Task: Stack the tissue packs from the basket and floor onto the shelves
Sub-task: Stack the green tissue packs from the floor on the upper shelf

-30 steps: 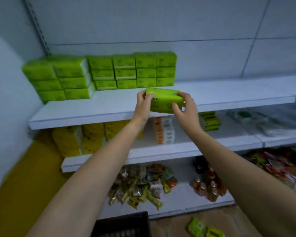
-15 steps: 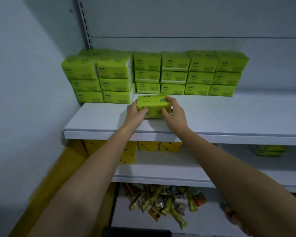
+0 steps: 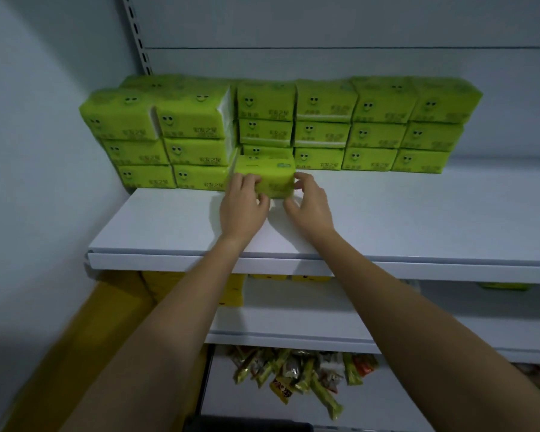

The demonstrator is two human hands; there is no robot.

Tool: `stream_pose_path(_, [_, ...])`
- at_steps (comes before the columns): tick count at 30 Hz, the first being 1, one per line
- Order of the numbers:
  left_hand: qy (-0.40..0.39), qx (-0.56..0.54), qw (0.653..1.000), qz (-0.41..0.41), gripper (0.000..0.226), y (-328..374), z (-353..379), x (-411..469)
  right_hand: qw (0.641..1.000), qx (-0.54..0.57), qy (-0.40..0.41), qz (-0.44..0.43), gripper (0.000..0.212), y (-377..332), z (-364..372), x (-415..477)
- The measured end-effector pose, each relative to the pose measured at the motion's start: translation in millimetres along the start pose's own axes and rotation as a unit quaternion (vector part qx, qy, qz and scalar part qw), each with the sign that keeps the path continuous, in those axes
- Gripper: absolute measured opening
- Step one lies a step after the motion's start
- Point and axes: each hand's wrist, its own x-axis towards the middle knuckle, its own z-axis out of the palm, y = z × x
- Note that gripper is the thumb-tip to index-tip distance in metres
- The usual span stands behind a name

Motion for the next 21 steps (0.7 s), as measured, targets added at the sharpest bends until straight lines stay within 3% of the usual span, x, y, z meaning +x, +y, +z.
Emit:
stream_pose_path(4, [-0.088,0.045,0.995,-0.031,0.055,0,2,3,0.995,-0.078,-0.069,0.007,0.058,1,-1,0])
stream_pose_path(11, [-0.014,0.023,0.998,-0.059,0.038,3,-3,1,0.998,-0.044,-0.001,-0.037,0.050,-5,-11,-15])
stream_pose_path(16, [-0.010,0.077,0.995,0.068,0.044,18,0,-10,0.982,-0.131,-0.015,-0.137,0.045,9,-44,-52])
stream_pose_path(21, [-0.056,0.024,0.986,0.153,0.038,95,25,-39,0.967,-0.221,-0.053,-0.114,0.054,46,-98,-95])
